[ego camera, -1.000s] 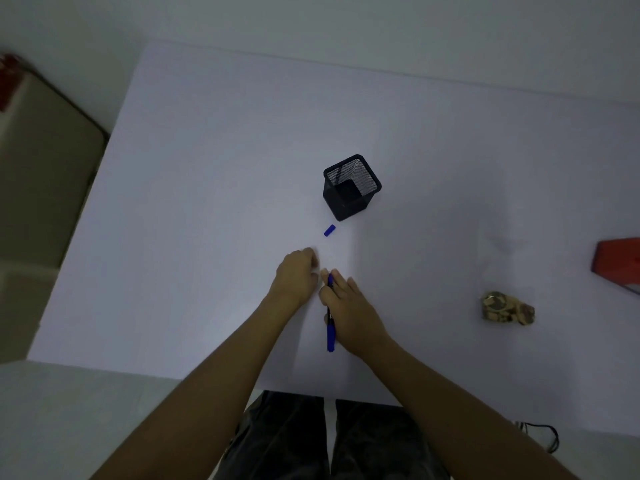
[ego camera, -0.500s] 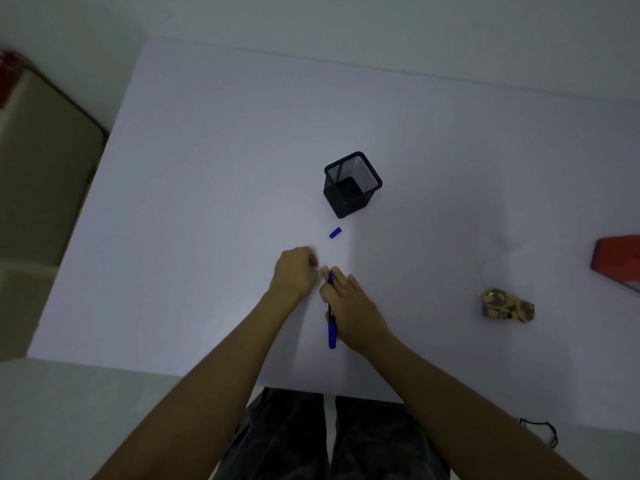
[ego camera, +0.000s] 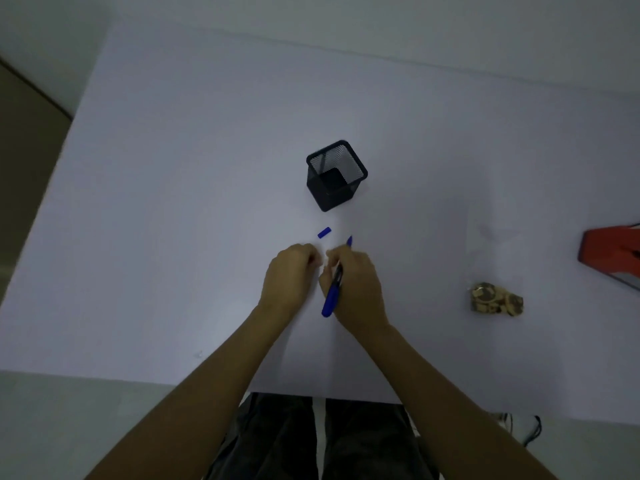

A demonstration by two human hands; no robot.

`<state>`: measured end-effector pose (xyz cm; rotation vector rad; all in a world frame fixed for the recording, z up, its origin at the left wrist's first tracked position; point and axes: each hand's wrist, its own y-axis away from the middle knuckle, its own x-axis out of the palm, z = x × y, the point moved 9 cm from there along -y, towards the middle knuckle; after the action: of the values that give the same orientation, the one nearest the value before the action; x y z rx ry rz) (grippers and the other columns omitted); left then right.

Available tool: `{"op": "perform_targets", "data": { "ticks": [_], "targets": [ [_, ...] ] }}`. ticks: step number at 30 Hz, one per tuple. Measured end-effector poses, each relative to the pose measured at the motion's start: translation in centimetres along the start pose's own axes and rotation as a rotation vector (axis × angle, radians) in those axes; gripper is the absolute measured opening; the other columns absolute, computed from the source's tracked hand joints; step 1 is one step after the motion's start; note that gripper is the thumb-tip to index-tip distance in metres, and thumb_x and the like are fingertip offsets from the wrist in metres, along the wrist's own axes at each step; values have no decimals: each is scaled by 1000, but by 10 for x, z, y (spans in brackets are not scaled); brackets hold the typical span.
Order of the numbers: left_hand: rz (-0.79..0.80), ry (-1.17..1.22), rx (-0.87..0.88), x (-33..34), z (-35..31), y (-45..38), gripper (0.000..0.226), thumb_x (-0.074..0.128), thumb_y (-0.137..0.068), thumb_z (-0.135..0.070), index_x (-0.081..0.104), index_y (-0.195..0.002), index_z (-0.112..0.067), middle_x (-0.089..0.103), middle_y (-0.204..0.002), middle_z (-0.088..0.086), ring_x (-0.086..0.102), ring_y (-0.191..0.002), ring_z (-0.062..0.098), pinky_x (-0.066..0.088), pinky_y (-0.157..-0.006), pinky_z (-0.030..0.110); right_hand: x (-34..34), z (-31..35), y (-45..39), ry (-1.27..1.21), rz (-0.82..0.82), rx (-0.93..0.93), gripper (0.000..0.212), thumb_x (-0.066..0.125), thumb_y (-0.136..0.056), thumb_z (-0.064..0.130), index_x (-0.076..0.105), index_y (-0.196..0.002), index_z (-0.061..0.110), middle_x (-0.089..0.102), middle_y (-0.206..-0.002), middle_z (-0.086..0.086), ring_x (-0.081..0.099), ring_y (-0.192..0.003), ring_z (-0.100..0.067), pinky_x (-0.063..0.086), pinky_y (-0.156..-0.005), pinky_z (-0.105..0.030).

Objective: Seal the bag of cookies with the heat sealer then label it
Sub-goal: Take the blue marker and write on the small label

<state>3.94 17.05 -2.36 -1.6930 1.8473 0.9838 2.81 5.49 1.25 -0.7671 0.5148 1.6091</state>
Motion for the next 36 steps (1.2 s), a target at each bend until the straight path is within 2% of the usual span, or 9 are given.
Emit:
{"op": "perform_targets", "data": {
  "ticks": [5,9,13,16,20,23,26,30,36],
  "targets": [
    [-72,45,373,34,-52,14,5,63,-80,4,64,-79,-1,60,-73,9,46,-61,7,38,-62,7,-28,-34,-10,-185,-121,134,15,58,-94,11,48,-84,12,52,-69,-4,47,-58,-14,43,-57,-21],
    [-86,-33,480,68,-59,20,8,62,-78,2,68,-82,3,64,-73,15,54,-66,17,42,-57,18,-21,-70,-5,-237,-101,184,16,56,-96,13,45,-84,14,52,-68,-4,48,-57,-13,44,-55,-21],
    [-129,-70,522,79,-52,27,20,59,-90,-8,70,-101,4,71,-97,18,55,-93,19,39,-86,15,-17,-86,5,-405,-106,203,16,45,-97,33,49,-97,18,56,-73,3,57,-66,-12,49,-65,-20],
    [-157,-138,552,81,-51,30,22,62,-93,-12,69,-108,2,71,-105,17,59,-98,23,42,-92,19,-14,-97,6,-543,-111,209,21,45,-99,25,47,-118,18,59,-87,-1,61,-79,-15,54,-77,-27],
    [-245,-262,618,81,-58,37,17,65,-92,-8,71,-102,3,71,-104,19,65,-97,31,46,-93,30,-18,-99,-4,-402,-180,81,13,63,-91,13,63,-82,2,63,-76,-6,58,-68,-12,48,-68,-16],
    [-263,-280,578,84,-56,43,20,61,-95,-11,70,-107,3,70,-110,19,64,-104,31,44,-100,29,-17,-103,-15,-360,-198,65,38,69,-87,15,45,-58,21,48,-50,4,47,-45,-10,45,-50,-21],
    [-274,-280,537,85,-54,43,20,61,-95,-12,70,-108,2,69,-111,19,64,-106,30,45,-101,29,-15,-106,-24,-383,-206,82,38,66,-88,19,44,-56,20,47,-44,-2,48,-40,-17,47,-44,-36],
    [-302,-271,519,82,-55,39,18,63,-94,-10,69,-105,3,70,-108,20,64,-101,31,46,-97,29,-10,-111,-22,-423,-184,100,33,62,-92,19,54,-64,4,57,-50,-6,56,-46,-14,50,-50,-28],
    [-327,-263,514,81,-55,39,18,62,-96,-12,71,-100,2,70,-101,19,63,-95,31,46,-89,27,-16,-107,-19,-320,-267,17,31,72,-83,14,55,-59,6,51,-45,2,51,-41,-12,43,-44,-16]
  ]
}}
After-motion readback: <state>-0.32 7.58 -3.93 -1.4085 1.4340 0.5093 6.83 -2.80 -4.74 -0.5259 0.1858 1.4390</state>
